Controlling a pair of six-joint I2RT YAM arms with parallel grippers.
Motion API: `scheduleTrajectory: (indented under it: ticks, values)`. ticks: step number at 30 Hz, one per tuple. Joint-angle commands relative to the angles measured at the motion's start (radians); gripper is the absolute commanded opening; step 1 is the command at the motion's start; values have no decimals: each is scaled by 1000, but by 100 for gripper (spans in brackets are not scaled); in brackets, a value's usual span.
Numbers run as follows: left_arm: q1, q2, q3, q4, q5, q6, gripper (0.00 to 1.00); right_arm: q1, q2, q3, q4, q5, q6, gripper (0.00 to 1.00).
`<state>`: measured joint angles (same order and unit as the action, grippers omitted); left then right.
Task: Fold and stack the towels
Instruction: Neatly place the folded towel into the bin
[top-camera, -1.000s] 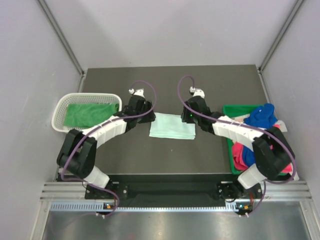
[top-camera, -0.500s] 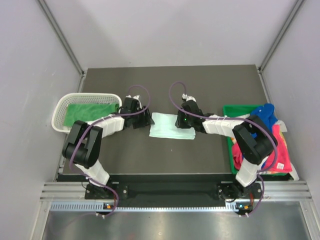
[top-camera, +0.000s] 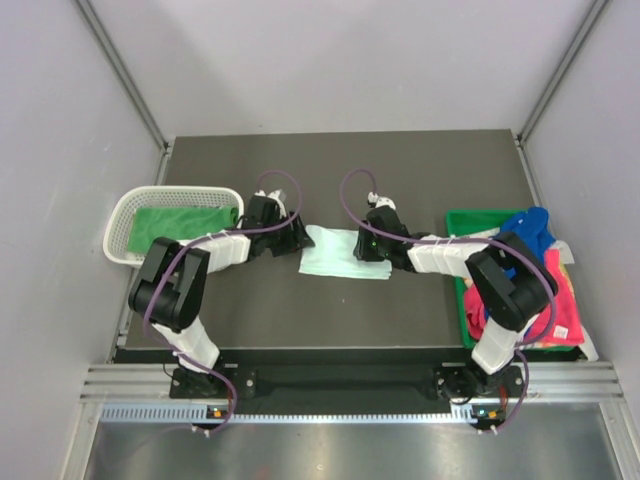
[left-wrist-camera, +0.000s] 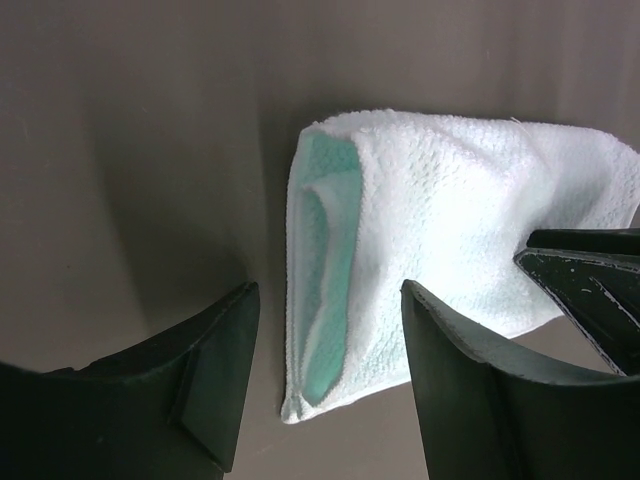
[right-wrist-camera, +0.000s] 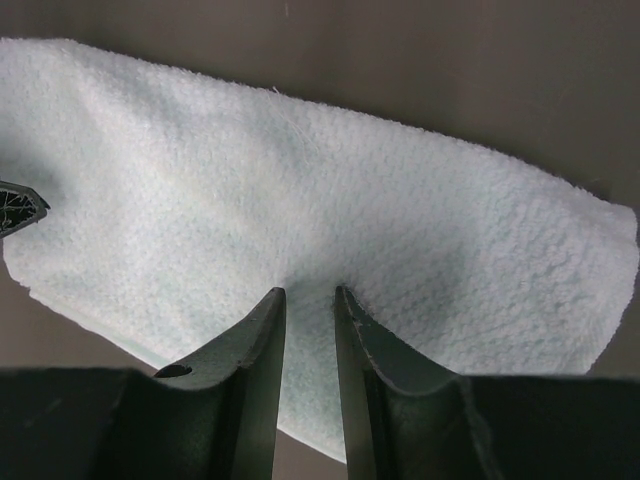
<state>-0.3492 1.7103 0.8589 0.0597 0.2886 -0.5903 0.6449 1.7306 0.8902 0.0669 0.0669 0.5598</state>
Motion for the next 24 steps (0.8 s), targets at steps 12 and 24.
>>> scheduleTrajectory:
  ticks: [12,24]
  values:
    - [-106,112,-21,-119,-146,-17,57,-17,-51,-27,24,2,-17,27]
    - [-122,49,20,-196,-192,-20,0,-25,-72,4,4,-58,-1,27]
